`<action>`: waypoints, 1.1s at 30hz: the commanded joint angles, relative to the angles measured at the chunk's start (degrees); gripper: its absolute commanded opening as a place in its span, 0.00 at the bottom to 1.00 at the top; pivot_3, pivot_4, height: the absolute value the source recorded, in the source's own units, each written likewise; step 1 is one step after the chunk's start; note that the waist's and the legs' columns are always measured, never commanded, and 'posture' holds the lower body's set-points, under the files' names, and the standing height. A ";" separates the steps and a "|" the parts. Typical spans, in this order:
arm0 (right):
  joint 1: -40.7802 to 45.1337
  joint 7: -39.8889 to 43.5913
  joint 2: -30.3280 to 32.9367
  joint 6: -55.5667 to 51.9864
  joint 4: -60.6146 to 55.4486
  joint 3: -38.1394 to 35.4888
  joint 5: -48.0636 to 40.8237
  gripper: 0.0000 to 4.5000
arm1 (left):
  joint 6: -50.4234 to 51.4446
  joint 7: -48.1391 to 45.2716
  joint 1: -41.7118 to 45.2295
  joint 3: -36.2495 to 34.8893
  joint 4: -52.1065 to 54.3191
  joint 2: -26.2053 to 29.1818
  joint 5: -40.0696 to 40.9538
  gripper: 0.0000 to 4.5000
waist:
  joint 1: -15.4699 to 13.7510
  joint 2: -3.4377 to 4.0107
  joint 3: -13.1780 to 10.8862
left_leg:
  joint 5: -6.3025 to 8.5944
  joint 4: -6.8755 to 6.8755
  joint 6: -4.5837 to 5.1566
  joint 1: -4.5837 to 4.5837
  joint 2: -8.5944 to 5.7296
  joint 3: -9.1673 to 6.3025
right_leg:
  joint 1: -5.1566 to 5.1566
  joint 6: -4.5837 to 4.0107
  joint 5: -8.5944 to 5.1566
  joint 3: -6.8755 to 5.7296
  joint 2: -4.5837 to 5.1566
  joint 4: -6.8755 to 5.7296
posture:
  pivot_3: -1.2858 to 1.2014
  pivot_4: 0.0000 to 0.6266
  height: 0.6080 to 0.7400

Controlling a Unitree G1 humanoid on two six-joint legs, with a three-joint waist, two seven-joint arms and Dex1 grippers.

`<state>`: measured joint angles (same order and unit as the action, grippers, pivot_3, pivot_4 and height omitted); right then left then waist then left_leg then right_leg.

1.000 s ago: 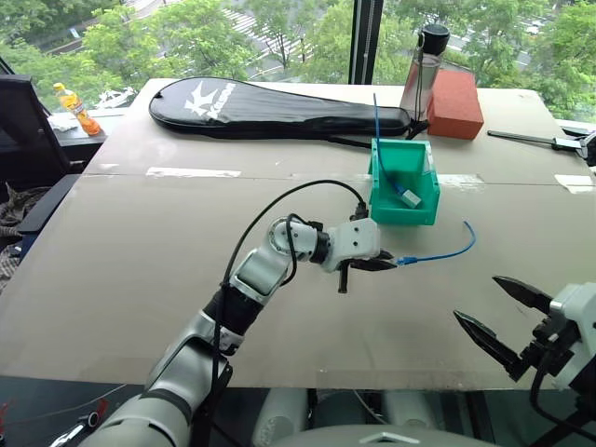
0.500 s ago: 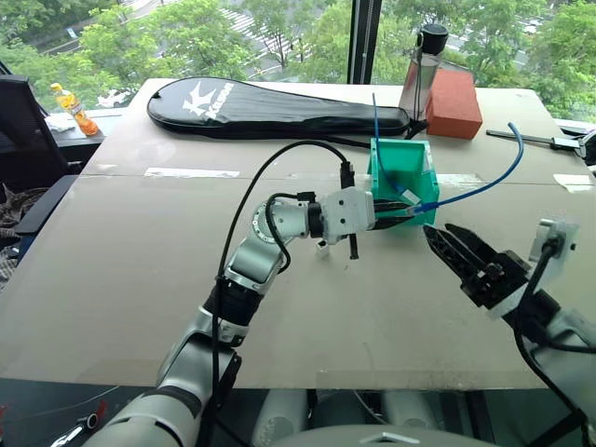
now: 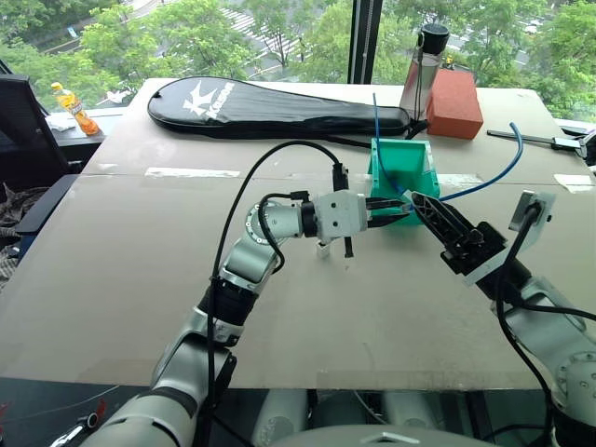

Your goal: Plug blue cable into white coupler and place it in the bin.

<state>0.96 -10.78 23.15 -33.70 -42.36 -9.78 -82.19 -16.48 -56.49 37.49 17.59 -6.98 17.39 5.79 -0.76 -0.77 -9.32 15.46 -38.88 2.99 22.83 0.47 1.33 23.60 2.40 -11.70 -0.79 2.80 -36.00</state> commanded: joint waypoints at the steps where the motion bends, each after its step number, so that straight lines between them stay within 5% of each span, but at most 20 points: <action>1: 0.49 0.14 -0.18 1.27 -0.76 0.19 -1.12 0.75 | -1.36 0.85 0.10 -0.81 2.37 0.01 0.24 0.00 | -0.05 0.00 0.00 | 0.00 0.00 0.00 0.01 0.00 -0.01 | 0.00 0.00 0.00 -0.01 0.00 0.00 | 0.52 0.24 1.00; 3: 0.43 0.21 -0.30 1.44 -0.70 0.57 -1.16 0.75 | -1.46 0.99 0.14 -0.72 2.39 -0.03 0.23 0.00 | -0.02 0.00 0.00 | 0.00 0.00 0.00 0.01 0.00 0.00 | 0.00 0.00 0.00 0.00 0.00 0.00 | 0.52 0.24 1.00; 11: 0.61 0.54 -0.89 1.42 -0.16 2.27 -0.60 0.00 | -1.80 1.27 0.49 -0.46 2.42 -0.49 0.21 0.00 | -0.01 0.00 0.00 | 0.00 0.00 0.00 0.00 0.01 0.00 | 0.00 0.00 0.00 0.00 0.00 0.00 | 0.52 0.24 1.00; 23: 1.15 0.51 -0.84 1.79 -0.19 1.95 -1.43 0.00 | 3.15 -0.58 -1.13 -1.37 5.02 0.16 4.91 0.00 | 0.03 0.00 0.00 | 0.00 0.00 0.00 0.00 0.01 0.01 | 0.00 0.00 0.00 0.01 0.00 0.00 | 0.52 0.24 1.00; 30: 1.33 2.68 1.72 1.18 1.23 0.41 -1.11 0.00 | 30.53 1.47 -6.51 -9.89 12.73 6.08 19.28 0.68 | 0.61 0.01 0.00 | 0.00 0.00 0.00 -0.01 0.08 0.01 | 0.02 0.00 0.00 0.01 -0.03 -0.01 | 0.52 0.24 1.00; 33: 1.01 4.11 2.90 1.32 1.98 -0.35 -0.68 0.00 | 36.36 3.44 -9.09 -13.90 13.81 9.37 21.25 0.68 | 0.78 0.02 -0.01 | 0.00 0.01 0.00 -0.02 0.12 -0.02 | 0.03 0.00 -0.01 -0.01 -0.06 -0.03 | 0.52 0.24 1.00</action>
<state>1.72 -8.16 25.58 -33.18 -39.25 -8.78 -83.15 17.40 -54.23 28.53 6.24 4.07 26.07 24.91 0.02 -0.75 -9.33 15.46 -38.87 2.99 22.81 0.59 1.31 23.62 2.40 -11.71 -0.80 2.75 -36.03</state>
